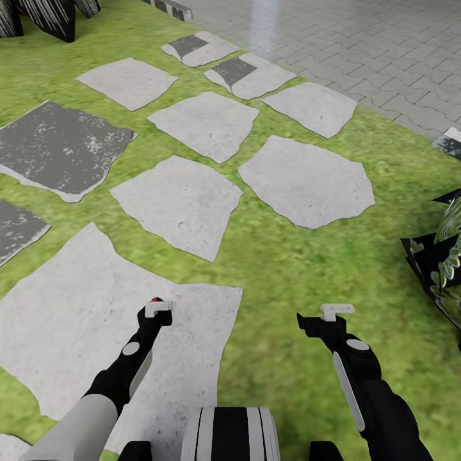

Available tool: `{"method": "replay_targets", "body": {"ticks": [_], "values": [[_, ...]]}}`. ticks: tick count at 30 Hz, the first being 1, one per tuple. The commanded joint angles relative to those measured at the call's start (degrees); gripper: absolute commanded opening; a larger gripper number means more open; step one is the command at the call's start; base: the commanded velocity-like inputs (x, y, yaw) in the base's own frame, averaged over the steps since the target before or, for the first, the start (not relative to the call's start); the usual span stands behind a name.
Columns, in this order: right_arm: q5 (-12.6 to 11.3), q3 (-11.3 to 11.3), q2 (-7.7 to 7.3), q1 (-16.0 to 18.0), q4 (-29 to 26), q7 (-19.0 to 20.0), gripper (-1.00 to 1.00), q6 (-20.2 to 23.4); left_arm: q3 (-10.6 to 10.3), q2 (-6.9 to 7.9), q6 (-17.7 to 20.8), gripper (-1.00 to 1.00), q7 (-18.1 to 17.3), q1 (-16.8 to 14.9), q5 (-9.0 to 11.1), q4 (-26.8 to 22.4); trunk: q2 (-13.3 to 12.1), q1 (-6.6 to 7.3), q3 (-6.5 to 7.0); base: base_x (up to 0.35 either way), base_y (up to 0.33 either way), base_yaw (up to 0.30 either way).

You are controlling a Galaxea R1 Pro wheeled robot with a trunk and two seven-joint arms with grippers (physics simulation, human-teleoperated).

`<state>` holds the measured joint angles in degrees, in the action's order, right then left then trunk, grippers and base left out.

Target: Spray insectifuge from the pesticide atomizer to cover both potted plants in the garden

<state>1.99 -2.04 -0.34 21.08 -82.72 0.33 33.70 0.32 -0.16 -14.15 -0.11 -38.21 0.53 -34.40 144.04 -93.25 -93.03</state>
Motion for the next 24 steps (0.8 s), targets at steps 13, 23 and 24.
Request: {"method": "replay_targets", "body": {"ticks": [13, 23, 24], "values": [[0.2, 0.0, -0.01, 0.0, -0.1, 0.0, 1.0, 0.3, 0.0, -0.01, -0.2, -1.0, 0.0, 0.0, 0.0, 0.0, 0.0, 0.01, -0.03, 0.0, 0.0, 0.0], [0.2, 0.0, 0.0, 0.0, -0.1, 0.0, 1.0, 0.3, -0.1, -0.01, -0.2, -1.0, 0.0, 0.0, 0.0, 0.0, 0.0, 0.03, 0.19, 0.0, 0.0, 0.0], [0.2, 0.0, -0.01, 0.0, -0.1, 0.0, 1.0, 0.3, -0.1, -0.01, -0.2, -1.0, 0.0, 0.0, 0.0, 0.0, 0.0, 0.06, 0.42, 0.0, 0.0, 0.0]]}}
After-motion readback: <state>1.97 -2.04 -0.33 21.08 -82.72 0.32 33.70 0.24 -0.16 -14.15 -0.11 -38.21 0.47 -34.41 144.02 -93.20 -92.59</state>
